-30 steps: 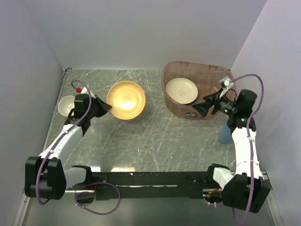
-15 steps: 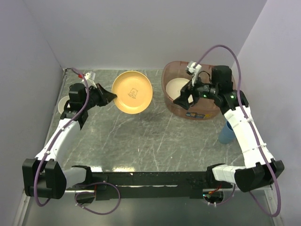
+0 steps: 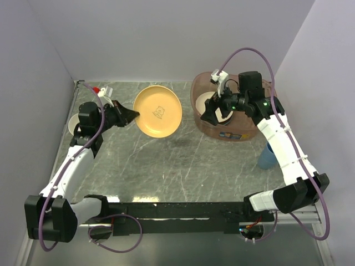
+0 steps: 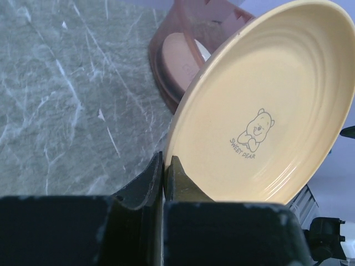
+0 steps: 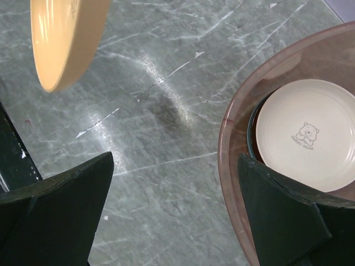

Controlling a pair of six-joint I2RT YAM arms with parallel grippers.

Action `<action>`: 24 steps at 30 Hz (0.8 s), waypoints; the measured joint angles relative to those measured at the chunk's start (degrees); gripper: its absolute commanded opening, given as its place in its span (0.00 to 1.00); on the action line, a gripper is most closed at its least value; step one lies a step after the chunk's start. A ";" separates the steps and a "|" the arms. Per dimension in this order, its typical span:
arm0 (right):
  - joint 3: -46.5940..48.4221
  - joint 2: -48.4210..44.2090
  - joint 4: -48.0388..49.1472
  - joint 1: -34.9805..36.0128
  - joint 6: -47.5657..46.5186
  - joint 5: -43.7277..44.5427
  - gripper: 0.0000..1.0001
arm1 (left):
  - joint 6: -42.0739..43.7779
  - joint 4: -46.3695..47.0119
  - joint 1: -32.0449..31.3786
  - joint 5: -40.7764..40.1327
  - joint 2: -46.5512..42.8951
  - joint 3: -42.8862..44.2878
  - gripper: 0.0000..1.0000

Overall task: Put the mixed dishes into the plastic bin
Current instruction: Pick up the plate at the center of the board.

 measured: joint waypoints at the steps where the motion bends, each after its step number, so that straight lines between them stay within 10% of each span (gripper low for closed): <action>1: 0.00 0.00 0.02 0.00 0.20 -0.11 1.00 | -0.13 0.55 0.00 0.24 -0.04 0.00 0.01; 10: -1.68 -0.07 2.05 0.61 4.37 -3.04 1.00 | 0.13 -0.72 -5.97 -6.49 -0.72 0.00 0.01; 24: -8.24 -0.90 8.37 0.96 12.59 -6.43 1.00 | -2.93 -9.01 -24.30 -40.63 -6.16 2.10 0.01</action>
